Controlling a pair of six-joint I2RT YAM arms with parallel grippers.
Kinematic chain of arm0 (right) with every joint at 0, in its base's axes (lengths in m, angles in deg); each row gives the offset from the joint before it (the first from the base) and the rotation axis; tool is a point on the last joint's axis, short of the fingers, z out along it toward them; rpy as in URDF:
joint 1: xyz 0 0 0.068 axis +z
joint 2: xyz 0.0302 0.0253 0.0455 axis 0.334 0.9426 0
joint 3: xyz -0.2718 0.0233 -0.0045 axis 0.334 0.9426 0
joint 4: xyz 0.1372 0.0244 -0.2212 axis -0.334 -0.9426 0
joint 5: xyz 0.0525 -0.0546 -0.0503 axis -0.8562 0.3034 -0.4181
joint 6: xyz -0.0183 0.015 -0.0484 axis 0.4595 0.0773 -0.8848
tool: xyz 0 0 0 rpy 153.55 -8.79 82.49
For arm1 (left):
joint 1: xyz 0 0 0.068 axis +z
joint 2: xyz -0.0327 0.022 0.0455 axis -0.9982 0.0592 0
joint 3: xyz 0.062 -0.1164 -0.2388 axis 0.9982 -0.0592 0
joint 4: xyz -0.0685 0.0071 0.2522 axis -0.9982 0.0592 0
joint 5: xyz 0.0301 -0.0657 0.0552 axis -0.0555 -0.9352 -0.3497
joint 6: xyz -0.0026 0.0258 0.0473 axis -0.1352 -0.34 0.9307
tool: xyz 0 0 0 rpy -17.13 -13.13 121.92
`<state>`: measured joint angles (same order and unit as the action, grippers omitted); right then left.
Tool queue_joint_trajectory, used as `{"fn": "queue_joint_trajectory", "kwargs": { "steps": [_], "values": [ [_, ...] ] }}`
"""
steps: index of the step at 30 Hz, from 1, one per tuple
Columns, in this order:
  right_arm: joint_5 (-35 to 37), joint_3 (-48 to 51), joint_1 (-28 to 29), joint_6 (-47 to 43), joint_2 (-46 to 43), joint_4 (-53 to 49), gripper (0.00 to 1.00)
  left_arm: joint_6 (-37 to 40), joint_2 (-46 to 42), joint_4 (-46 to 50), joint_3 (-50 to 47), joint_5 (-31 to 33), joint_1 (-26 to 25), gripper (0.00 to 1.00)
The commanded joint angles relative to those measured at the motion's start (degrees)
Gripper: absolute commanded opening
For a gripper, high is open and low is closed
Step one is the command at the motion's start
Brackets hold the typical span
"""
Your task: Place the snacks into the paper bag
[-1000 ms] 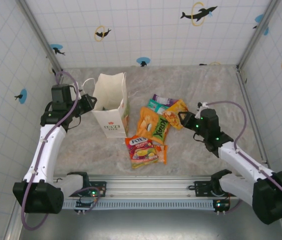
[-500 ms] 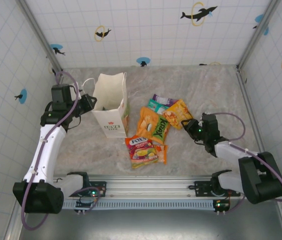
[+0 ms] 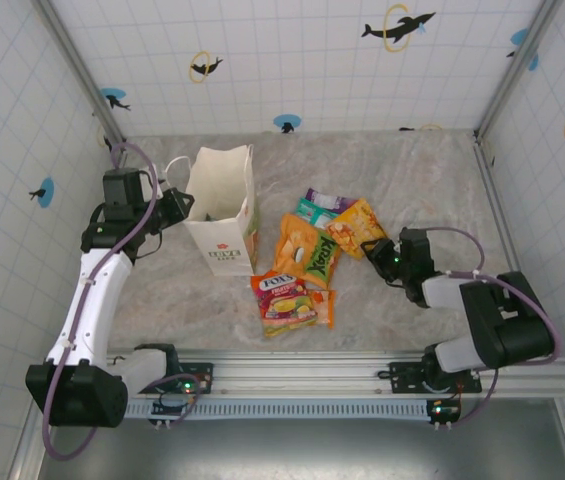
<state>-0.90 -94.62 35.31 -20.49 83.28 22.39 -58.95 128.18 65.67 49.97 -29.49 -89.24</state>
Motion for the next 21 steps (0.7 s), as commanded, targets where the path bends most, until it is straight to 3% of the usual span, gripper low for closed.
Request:
{"fn": "queue_joint_trajectory", "kwargs": {
  "steps": [1, 14, 16, 21],
  "values": [
    [0.96, -1.01, -0.63, 0.99, 1.82, 4.40, 0.46, 0.56, 0.40, -0.33, 1.39, 0.40, -0.44, 0.18],
    [-1.86, -2.92, -2.08, 3.62, 11.12, 14.02, 0.40, 0.55, 1.24, -0.33, 1.61, 0.86, -0.44, 0.17],
    [-1.92, -3.03, -2.09, 4.14, 12.29, 15.47, 0.34, 0.55, 1.44, -0.33, 1.68, 0.89, -0.44, 0.17],
    [-1.06, -2.34, -2.15, 4.05, 11.00, 16.99, 0.07, 0.70, 1.50, 0.10, 1.88, 1.24, -0.44, 0.17]
  ]
}}
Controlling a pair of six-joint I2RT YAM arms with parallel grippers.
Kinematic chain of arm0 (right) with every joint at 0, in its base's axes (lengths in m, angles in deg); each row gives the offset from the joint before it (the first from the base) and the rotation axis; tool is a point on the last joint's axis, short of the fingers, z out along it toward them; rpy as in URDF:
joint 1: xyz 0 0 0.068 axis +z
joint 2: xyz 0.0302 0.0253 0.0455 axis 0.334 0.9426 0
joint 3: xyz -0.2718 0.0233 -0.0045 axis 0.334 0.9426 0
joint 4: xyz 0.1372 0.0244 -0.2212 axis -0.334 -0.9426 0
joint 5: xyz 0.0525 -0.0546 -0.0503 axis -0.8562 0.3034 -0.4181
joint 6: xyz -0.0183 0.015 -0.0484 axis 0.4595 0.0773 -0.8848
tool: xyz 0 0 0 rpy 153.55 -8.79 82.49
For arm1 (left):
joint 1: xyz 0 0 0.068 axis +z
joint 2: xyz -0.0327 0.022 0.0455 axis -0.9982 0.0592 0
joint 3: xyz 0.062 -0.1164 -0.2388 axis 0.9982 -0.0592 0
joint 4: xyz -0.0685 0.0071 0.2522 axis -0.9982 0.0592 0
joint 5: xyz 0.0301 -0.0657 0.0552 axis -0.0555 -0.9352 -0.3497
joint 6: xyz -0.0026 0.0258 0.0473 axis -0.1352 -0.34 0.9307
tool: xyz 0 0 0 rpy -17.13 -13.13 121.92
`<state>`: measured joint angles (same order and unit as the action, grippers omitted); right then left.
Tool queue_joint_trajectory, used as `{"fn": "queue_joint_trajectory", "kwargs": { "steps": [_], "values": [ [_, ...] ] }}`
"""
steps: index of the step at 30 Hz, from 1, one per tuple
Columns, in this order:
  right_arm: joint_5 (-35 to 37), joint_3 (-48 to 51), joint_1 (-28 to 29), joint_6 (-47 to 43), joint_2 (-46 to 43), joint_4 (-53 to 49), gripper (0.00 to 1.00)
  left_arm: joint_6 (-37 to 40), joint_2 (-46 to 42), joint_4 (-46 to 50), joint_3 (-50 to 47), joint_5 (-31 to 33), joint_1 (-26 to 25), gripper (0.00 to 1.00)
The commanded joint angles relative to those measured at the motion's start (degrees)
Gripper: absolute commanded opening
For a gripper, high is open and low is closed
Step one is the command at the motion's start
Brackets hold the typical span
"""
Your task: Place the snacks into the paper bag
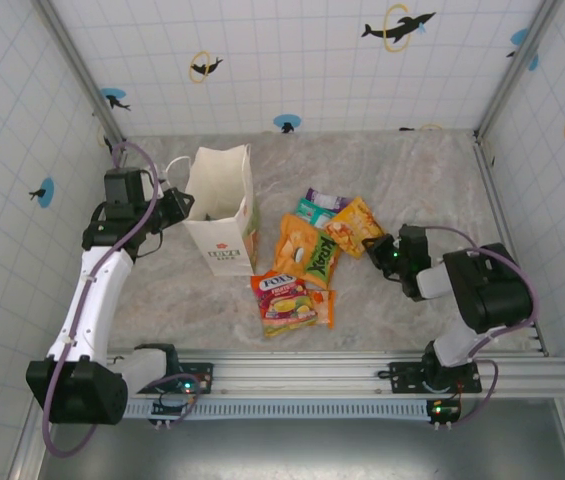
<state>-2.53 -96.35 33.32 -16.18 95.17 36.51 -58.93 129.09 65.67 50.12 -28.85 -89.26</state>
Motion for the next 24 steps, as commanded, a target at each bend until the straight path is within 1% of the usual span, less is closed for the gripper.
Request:
{"fn": "queue_joint_trajectory", "kwargs": {
  "steps": [1, 4, 9, 14, 19, 24],
  "values": [
    [0.92, -0.44, -0.12, -0.88, -2.02, 2.24, 0.05, 0.69, 0.52, 0.24, 1.78, 0.76, -0.47, 0.17],
    [2.27, -0.56, -0.12, -3.18, -6.36, -1.64, 0.00, 0.76, 0.51, 0.37, 2.01, 0.91, -0.42, 0.17],
    [5.92, -2.34, 0.20, -8.18, -15.35, -10.43, 0.00, 0.90, 0.77, 0.63, 2.32, 1.08, -0.42, 0.17],
    [10.44, -7.49, 1.81, -14.35, -23.42, -20.25, 0.00, 0.68, 0.76, 0.37, 2.45, 0.82, -0.43, 0.17],
    [16.85, -15.77, 6.49, -20.47, -28.08, -27.20, 0.00, 0.80, 0.56, 0.31, 2.27, 0.64, -0.42, 0.17],
    [20.46, -27.16, 12.65, -28.31, -27.49, -29.32, 0.00, 0.85, 0.39, 0.11, 2.27, 0.31, -0.42, 0.17]
  ]
}}
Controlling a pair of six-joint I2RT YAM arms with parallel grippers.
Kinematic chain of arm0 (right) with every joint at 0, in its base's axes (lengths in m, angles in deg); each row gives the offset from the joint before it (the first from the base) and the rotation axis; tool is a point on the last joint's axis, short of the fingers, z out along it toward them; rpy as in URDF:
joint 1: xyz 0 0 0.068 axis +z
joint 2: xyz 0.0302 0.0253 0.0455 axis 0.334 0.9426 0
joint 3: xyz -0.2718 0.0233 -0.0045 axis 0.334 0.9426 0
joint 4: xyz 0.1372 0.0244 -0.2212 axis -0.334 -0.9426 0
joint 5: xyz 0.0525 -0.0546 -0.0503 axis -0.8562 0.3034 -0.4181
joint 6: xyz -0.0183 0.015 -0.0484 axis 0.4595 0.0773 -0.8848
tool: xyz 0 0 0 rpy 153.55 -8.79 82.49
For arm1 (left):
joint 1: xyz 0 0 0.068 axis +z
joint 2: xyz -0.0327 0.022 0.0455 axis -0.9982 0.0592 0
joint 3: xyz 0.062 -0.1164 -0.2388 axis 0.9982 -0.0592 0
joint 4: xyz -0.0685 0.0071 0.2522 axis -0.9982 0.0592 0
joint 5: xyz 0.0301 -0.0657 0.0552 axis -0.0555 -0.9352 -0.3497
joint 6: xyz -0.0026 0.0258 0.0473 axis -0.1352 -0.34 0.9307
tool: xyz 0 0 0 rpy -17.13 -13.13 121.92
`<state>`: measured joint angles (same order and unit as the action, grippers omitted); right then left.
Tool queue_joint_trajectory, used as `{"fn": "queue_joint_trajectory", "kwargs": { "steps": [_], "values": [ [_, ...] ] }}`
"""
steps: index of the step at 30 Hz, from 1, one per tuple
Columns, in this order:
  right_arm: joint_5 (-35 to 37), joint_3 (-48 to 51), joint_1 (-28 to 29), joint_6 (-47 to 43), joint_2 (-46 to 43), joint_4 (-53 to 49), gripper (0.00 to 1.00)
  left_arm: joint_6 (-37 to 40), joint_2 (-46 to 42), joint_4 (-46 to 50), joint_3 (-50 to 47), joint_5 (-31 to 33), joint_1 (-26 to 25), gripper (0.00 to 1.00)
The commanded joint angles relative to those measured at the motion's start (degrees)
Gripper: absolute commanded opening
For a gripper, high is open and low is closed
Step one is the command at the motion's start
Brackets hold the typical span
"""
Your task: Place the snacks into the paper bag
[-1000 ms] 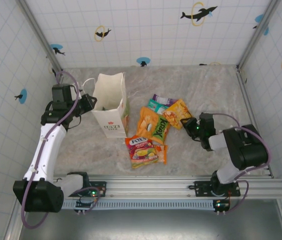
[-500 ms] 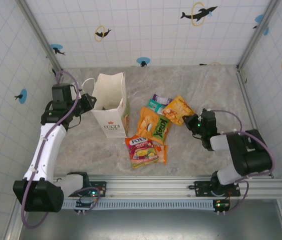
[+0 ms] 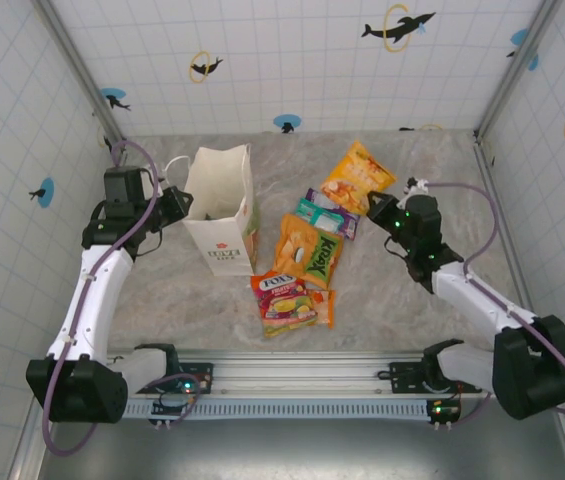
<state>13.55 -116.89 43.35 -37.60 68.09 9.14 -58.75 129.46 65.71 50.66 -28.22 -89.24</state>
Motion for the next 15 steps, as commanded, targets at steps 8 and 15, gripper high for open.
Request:
{"fn": "queue_joint_trajectory", "kwargs": {
  "steps": [8, 15],
  "values": [
    [10.80, -27.60, 16.12, -21.90, 6.71, -3.92, 0.00, 0.85, -0.09, -0.20, 1.70, -0.56, -0.45, 0.17],
    [13.01, -40.32, 26.29, -35.23, 14.21, -3.34, 0.00, 1.09, 0.26, -0.15, 1.94, -1.12, -0.49, 0.17]
  ]
}}
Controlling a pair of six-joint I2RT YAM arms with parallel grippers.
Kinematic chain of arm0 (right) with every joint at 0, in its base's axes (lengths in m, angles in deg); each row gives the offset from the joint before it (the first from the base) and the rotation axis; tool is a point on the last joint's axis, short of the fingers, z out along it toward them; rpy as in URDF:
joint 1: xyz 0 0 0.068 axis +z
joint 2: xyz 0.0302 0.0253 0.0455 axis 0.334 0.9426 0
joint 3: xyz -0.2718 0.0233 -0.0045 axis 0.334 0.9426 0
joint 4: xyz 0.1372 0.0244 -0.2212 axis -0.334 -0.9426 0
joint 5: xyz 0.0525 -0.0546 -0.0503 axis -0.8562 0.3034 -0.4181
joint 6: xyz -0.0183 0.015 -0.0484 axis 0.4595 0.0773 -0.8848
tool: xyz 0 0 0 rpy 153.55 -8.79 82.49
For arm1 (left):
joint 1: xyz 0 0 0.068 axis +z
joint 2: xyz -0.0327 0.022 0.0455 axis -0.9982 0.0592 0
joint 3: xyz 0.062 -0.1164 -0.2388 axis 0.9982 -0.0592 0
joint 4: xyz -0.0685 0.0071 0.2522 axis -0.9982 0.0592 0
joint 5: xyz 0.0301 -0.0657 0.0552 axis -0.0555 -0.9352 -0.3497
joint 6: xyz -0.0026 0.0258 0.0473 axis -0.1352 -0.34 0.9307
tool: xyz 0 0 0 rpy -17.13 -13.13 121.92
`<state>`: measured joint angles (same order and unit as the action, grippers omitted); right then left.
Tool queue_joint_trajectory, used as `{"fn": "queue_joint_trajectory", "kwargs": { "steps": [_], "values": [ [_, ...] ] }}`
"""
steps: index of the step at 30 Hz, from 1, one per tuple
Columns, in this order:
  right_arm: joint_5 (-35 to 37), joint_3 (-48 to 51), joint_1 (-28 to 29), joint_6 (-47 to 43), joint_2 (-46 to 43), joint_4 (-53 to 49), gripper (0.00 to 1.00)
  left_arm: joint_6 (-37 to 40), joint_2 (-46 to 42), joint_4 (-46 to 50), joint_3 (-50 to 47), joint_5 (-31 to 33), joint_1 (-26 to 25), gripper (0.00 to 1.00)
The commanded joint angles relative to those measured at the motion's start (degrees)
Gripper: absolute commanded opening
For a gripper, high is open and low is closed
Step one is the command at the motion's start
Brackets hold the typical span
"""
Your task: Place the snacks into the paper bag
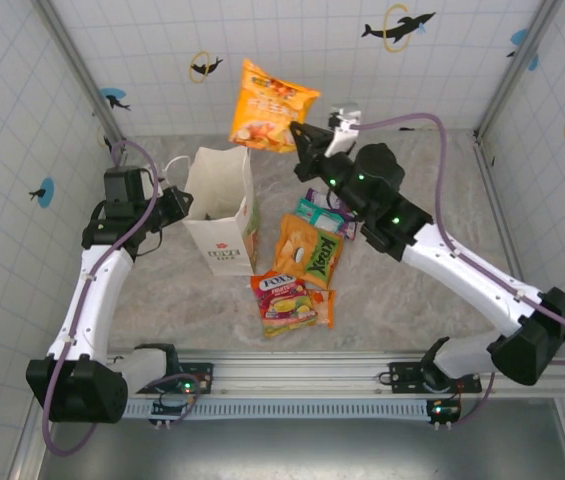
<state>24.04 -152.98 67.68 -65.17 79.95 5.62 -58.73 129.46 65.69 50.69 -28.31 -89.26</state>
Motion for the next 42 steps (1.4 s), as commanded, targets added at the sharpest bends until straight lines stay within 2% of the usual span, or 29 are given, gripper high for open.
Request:
{"fn": "queue_joint_trajectory", "kwargs": {
  "steps": [1, 5, 9, 14, 19, 28, 37, 42],
  "values": [
    [2.33, -5.30, 3.26, -8.38, 3.45, 0.04, 0.00, 1.04, 0.17, -0.16, 1.92, -0.91, -0.41, 0.17],
    [0.23, -7.26, 6.73, -9.68, 7.26, 1.11, 0.00, 0.84, 0.22, -0.44, 1.86, -1.04, -0.47, 0.17],
    [-0.90, -10.36, 7.60, -11.11, 11.68, -1.14, 0.00, 0.69, 0.22, -0.53, 1.96, -1.43, -0.44, 0.17],
    [-1.13, -12.39, 7.74, -23.98, 15.26, -2.55, 0.01, 0.84, -0.11, -0.35, 1.93, -1.15, -0.43, 0.17],
    [-5.68, -12.35, 6.71, -39.48, 17.41, -1.45, 0.01, 0.94, -0.50, -0.02, 2.01, -0.98, -0.43, 0.17],
    [-20.67, -12.83, 1.62, -58.66, 17.70, -6.12, 0.00, 1.40, -1.10, 0.97, 2.36, -0.36, -0.48, 0.17],
    [-28.84, -18.61, -1.52, -72.88, 20.75, -15.19, 0.00, 1.30, -1.05, 1.14, 2.84, -0.11, -0.50, 0.17],
    [-29.28, -22.72, -1.51, -75.56, 23.51, -18.92, 0.04, 1.16, -1.13, 1.24, 2.79, 0.01, -0.46, 0.17]
  ]
}}
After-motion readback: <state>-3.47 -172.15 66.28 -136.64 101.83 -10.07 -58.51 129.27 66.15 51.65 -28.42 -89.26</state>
